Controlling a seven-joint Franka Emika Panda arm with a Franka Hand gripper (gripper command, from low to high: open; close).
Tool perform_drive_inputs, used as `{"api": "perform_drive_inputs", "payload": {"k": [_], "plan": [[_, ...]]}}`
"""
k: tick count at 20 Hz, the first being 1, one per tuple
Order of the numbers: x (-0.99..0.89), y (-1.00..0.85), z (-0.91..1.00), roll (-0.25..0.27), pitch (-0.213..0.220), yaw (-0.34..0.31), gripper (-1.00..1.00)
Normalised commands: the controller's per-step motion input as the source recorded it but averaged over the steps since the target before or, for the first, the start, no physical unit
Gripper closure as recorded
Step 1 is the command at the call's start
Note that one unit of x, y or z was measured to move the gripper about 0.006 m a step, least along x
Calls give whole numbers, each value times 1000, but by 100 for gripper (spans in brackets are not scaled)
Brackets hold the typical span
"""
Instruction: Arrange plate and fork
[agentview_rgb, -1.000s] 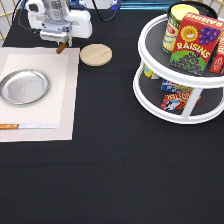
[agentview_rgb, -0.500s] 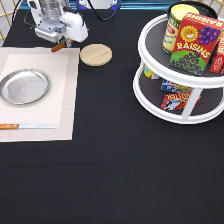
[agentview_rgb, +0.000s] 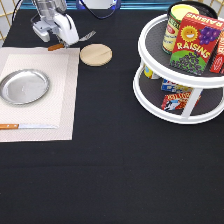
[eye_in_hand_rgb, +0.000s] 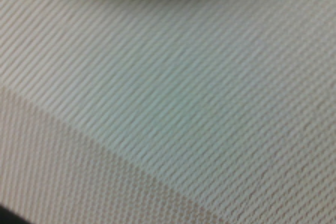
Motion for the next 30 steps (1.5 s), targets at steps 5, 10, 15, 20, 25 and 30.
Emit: {"api": "perform_drive_inputs", "payload": {"k": [5, 10, 15, 20, 25, 30], "plan": [[-87, -403, 0, 24, 86, -223, 100], [0, -739, -67, 5, 122, -104, 100], [0, -847, -158, 64, 145, -39, 100], [87, -881, -127, 114, 144, -3, 100], [271, -880, -19, 139, 150, 0, 100], [443, -775, 87, 155, 139, 0, 100]]}}
